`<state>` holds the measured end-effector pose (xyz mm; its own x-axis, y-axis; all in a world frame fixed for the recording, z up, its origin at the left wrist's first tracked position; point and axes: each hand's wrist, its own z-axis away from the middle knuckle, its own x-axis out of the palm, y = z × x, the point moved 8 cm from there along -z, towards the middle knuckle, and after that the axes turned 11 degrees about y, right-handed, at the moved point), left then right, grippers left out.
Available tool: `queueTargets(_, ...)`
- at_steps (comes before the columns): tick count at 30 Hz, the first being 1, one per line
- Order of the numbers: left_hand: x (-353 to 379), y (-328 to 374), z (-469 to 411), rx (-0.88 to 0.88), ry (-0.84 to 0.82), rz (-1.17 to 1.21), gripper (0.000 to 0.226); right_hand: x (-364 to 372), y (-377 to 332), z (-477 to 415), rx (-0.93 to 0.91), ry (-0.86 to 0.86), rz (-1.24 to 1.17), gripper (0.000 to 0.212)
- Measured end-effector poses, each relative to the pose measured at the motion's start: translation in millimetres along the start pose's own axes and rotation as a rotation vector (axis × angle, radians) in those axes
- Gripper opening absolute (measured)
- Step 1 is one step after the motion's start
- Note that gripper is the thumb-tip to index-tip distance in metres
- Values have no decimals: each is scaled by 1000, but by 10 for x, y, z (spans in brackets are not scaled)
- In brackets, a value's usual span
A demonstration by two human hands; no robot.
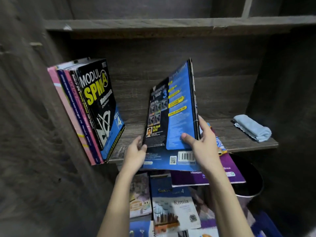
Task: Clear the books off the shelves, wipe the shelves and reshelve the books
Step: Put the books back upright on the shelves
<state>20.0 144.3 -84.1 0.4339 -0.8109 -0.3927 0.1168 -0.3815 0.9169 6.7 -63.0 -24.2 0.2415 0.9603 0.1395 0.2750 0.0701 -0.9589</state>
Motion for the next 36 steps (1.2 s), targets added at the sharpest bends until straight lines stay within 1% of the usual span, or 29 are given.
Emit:
queueTargets(2,-242,293,-13,97,92,100,44,191,-157,112,-141,11,37,59)
queueTargets(4,-529,653,11,220,178,208,41,415,-213,265,-292,63,119,61)
queueTargets(6,-828,972,77,328,245,290,42,673,-243,466,-481,129,194,60)
queueTargets(8,-1043,1212,179,416,266,347,46,961,-248,656,-661,148,239,57)
queueTargets(9,-1111,1283,229,448,259,388,48,1088,-235,726,-719,147,260,56)
queueTargets(12,-1201,1347,293,496,240,430,64,1416,-93,848,-816,112,298,62)
queueTargets(14,-1311,1277,243,507,305,402,75,1600,36,923,-832,81,290,64)
queueTargets(17,-1515,1174,154,584,447,239,67,1777,189,990,-819,8,298,78)
queueTargets(18,-1552,1144,135,596,472,196,66,1814,233,992,-815,-7,300,82)
queueTargets(20,-1589,1096,113,609,484,145,72,1890,318,993,-793,-28,296,86)
queueTargets(22,-1582,1106,138,635,481,99,85,1930,376,990,-771,-29,290,87)
queueTargets(24,-1581,1098,153,659,462,87,95,1970,437,978,-757,-25,297,87)
queueTargets(26,-1604,1045,136,666,463,58,100,2022,497,969,-742,-28,313,81)
queueTargets(28,-1579,1018,125,671,458,18,101,2051,532,952,-727,-34,324,75)
queueTargets(30,-1582,987,122,676,459,-1,100,2113,564,966,-726,-42,349,75)
queueTargets(32,-1622,948,116,676,508,-34,97,2164,590,956,-729,-53,364,76)
queueTargets(34,-1703,889,110,665,605,-62,95,2215,618,916,-722,-77,360,76)
queueTargets(36,-1752,828,95,644,663,-36,92,2256,665,861,-693,-111,348,72)
